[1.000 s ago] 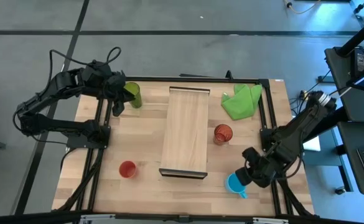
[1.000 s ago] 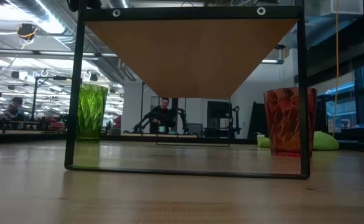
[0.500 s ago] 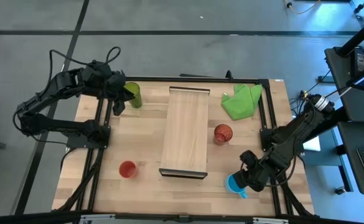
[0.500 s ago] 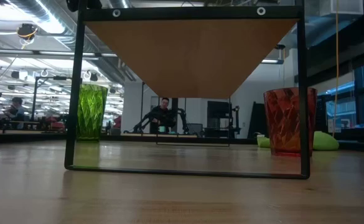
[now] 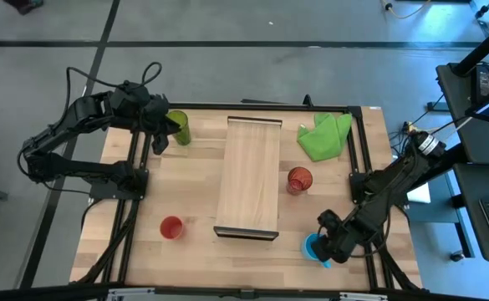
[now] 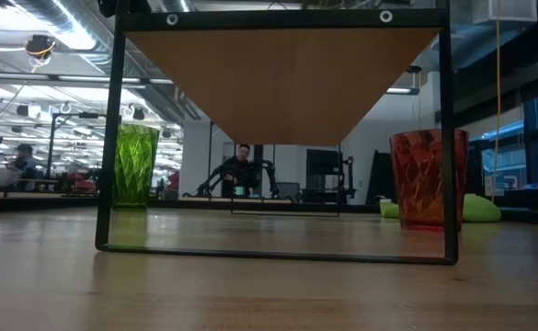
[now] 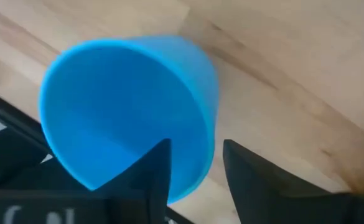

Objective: Stack small to large cups/mugs on shelf
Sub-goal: Put the blue mug on the shelf

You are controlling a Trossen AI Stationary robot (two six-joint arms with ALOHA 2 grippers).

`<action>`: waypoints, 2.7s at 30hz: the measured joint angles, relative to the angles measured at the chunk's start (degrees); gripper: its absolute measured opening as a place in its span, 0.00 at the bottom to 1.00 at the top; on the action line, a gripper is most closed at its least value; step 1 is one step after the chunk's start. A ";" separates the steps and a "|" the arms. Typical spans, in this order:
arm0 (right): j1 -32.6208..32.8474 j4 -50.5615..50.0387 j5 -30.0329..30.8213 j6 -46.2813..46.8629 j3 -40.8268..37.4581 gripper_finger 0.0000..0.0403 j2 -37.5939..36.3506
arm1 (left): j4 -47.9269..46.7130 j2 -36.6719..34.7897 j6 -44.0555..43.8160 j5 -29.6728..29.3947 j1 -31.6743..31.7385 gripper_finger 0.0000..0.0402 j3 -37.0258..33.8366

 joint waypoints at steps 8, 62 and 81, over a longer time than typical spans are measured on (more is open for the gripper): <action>-2.79 -0.54 0.78 -3.57 0.00 0.15 0.01 | 1.63 0.00 0.06 -0.02 -0.02 0.14 0.02; -69.47 -42.51 -0.21 -125.27 80.83 0.04 36.86 | 1.87 1.36 3.12 -4.43 0.00 0.14 0.02; -69.64 -37.00 2.94 -125.18 80.74 0.23 37.10 | 1.86 1.36 -0.13 -4.54 0.04 0.14 0.02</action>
